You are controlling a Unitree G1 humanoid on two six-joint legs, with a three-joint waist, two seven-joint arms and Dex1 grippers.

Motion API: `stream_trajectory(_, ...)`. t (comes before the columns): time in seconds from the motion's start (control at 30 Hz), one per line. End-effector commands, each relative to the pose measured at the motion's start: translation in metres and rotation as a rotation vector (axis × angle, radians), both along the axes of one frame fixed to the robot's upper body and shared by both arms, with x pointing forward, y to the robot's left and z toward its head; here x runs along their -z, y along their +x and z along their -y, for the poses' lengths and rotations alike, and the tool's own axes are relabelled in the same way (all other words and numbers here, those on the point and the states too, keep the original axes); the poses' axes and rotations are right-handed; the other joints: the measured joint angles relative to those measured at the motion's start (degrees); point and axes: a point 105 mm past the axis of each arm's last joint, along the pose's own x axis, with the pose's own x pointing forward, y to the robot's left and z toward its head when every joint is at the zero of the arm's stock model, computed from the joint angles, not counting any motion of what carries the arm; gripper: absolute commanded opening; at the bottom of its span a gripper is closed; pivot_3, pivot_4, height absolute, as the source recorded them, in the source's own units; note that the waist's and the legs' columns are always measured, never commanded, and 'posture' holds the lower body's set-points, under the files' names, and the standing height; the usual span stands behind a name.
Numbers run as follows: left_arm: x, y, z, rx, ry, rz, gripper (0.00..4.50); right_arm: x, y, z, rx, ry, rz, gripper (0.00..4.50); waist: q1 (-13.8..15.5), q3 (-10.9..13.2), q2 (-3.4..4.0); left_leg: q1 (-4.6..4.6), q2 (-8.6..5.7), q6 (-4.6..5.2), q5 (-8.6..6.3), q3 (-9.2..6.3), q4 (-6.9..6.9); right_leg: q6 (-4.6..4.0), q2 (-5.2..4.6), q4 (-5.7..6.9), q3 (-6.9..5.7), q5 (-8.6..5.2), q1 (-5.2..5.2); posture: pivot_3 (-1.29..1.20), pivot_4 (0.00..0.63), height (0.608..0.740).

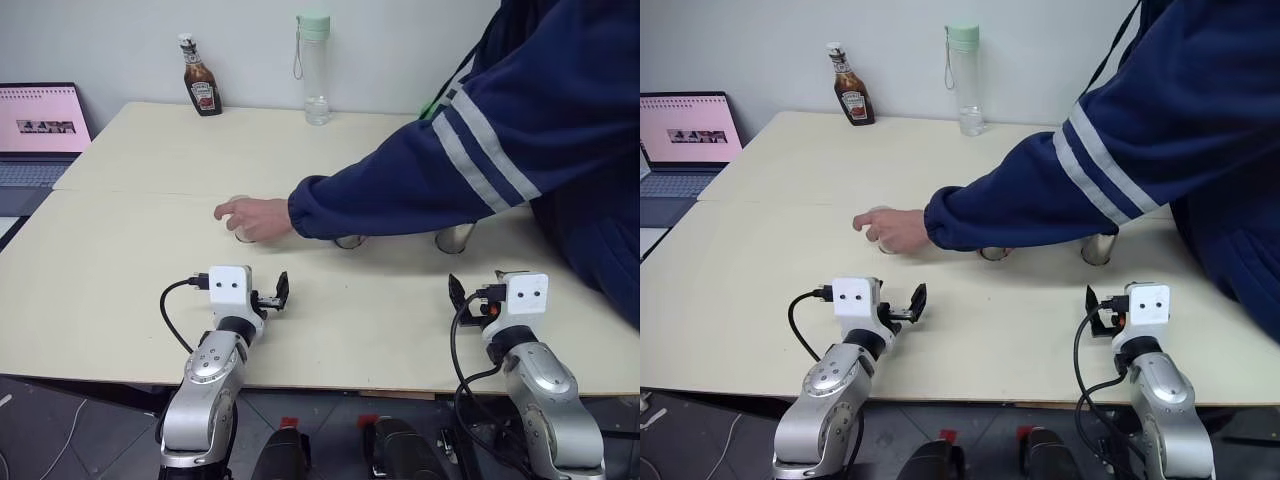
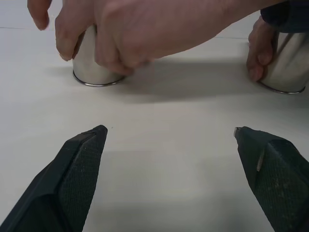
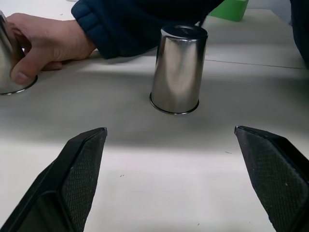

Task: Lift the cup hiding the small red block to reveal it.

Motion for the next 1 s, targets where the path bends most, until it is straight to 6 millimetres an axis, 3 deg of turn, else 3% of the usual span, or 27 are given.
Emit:
stream_trajectory(0.03, -0.013, 0.001, -0.001, 0.005, 0.0, 0.056, 4.49, -0.014, -0.001, -0.002, -0.02, -0.015, 0.059, 4.5, 0.0, 0.0, 0.0, 0.0, 0.0, 0.0, 0.0, 0.0, 0.0, 0.0, 0.0, 0.0, 0.0, 0.0, 0.0, 0.0, 0.15, 0.74)
stream_trajectory(0.33, -0.015, 0.002, 0.0, 0.021, 0.016, 0.067, 4.49, -0.018, -0.001, -0.004, -0.067, 0.005, 0.069, 4.5, 0.0, 0.0, 0.0, 0.0, 0.0, 0.0, 0.0, 0.0, 0.01, 0.0, 0.0, 0.01, 0.01, 0.0, 0.0, 0.0, 0.15, 0.74)
stream_trajectory(0.43, -0.017, 0.003, 0.005, 0.074, 0.023, 0.077, 4.49, -0.023, -0.001, -0.015, -0.17, 0.028, 0.077, 4.5, 0.0, 0.0, 0.0, 0.01, 0.0, 0.0, 0.0, 0.0, 0.01, 0.0, 0.01, 0.02, 0.0, 0.0, 0.0, 0.0, 0.15, 0.74)
stream_trajectory(0.6, -0.03, 0.008, 0.032, 0.321, 0.047, 0.11, 4.49, -0.042, -0.013, -0.053, -0.485, 0.162, 0.04, 4.5, -0.01, 0.0, 0.0, 0.04, 0.0, 0.0, 0.0, 0.0, 0.03, 0.0, 0.02, 0.07, -0.01, 0.0, 0.03, 0.0, 0.15, 0.74)
stream_trajectory(0.7, -0.034, 0.02, 0.049, 0.477, 0.039, 0.094, 4.49, -0.06, -0.021, -0.068, -0.616, 0.165, 0.059, 4.5, 0.05, 0.0, 0.0, 0.05, -0.02, 0.01, 0.01, -0.02, 0.08, 0.0, 0.09, 0.11, -0.04, 0.0, 0.04, 0.0, 0.15, 0.74)
stream_trajectory(0.8, -0.037, 0.032, 0.056, 0.526, 0.077, 0.11, 4.49, -0.064, -0.024, -0.073, -0.661, 0.104, 0.059, 4.5, 0.04, -0.01, -0.01, 0.06, -0.03, 0.01, 0.01, -0.04, 0.09, 0.0, 0.21, 0.13, -0.05, 0.0, 0.06, 0.0, 0.15, 0.74)
stream_trajectory(1.0, -0.044, 0.068, 0.083, 0.577, 0.096, 0.148, 4.49, -0.068, -0.02, -0.064, -0.606, 0.065, 0.077, 4.5, 0.44, -0.01, -0.02, -0.05, -0.07, 0.01, 0.01, -0.09, 0.09, 0.02, 0.29, 0.08, -0.07, 0.02, 0.03, 0.0, 0.15, 0.74)
